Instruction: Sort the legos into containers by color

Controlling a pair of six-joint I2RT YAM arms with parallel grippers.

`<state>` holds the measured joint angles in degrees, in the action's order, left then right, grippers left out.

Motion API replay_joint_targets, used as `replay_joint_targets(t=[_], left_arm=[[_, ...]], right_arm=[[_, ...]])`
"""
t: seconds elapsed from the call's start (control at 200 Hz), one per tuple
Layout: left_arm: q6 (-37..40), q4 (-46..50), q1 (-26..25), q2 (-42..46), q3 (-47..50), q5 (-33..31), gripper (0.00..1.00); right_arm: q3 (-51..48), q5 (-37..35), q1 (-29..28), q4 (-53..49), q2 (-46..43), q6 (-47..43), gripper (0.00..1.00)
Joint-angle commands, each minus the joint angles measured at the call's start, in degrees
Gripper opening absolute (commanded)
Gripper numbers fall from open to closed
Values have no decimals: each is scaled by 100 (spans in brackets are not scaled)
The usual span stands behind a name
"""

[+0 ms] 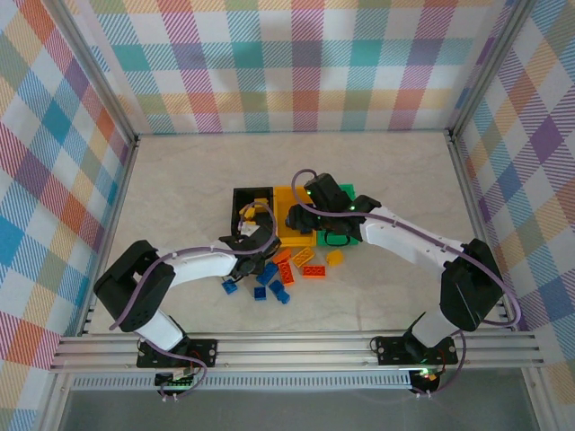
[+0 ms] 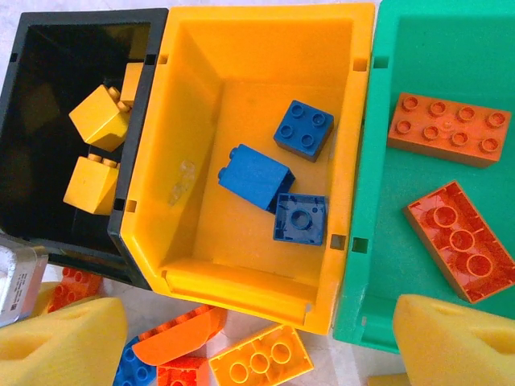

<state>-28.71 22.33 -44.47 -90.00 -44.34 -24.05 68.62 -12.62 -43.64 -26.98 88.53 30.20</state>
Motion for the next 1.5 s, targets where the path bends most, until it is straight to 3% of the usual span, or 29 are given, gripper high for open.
replay_joint_targets(t=[0.0,0.325,0.51,0.655,0.945,1.24,1.495], left_arm=[[-153,190,19,441,190,45,25],[-662,1278,-319,2152,375,191,24],[-551,1710,-394,2542,-232,293,24],[-256,1382,-538,1725,-1207,486,22],[254,791,-755,-901,-3753,1067,20],[546,1485,-774,-3037,-6368,1305,19],[590,2001,-705,-3934,-7530,1263,27]], right_arm=[[-111,-74,-40,43,-232,53,86],[-265,-63,-40,80,-343,116,86],[-453,-205,-40,7,-532,226,86],[-798,-682,-7,-231,-869,467,87],[-1768,-1118,362,-752,-2066,956,88],[-2249,-1186,501,-1041,-2962,1041,89],[-2387,-859,501,-949,-3156,953,90]])
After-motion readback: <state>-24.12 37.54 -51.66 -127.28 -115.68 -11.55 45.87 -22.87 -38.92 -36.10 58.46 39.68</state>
